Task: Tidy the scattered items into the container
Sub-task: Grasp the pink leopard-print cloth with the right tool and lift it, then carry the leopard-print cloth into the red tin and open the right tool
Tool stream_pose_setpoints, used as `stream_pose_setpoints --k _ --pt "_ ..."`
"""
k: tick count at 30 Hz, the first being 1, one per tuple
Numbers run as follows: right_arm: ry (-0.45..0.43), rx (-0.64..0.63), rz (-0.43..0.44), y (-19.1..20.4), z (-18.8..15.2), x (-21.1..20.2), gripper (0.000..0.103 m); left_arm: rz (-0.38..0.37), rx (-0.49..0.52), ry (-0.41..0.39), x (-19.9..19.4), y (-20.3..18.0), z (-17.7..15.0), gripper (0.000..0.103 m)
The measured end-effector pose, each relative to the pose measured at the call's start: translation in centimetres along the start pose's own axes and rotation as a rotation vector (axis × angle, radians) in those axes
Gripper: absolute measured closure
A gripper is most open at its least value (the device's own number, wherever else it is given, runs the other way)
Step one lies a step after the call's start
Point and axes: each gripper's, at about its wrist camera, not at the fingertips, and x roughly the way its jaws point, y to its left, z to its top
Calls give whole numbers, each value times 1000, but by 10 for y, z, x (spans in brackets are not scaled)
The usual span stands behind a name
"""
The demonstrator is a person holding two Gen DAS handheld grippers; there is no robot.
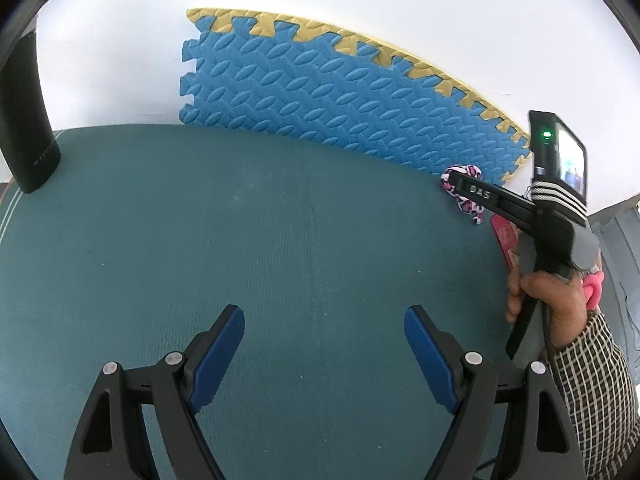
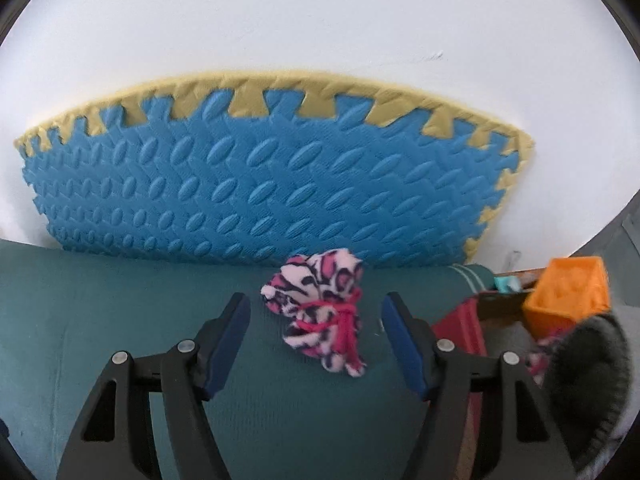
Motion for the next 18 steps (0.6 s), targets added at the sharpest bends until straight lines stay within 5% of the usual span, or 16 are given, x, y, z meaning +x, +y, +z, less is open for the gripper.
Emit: stream_pose_setpoints --k 4,7,9,18 --pt "98 62 44 -7 0 30 34 4 -10 6 4 4 0 19" --pt "93 107 65 -15 -1 28 57 11 -18 8 6 5 -1 19" --pt "95 120 89 -15 -3 20 59 15 -17 6 4 2 -1 19" --pt "-102 71 251 -3 -25 -113 59 9 50 -23 -17 -32 -7 19"
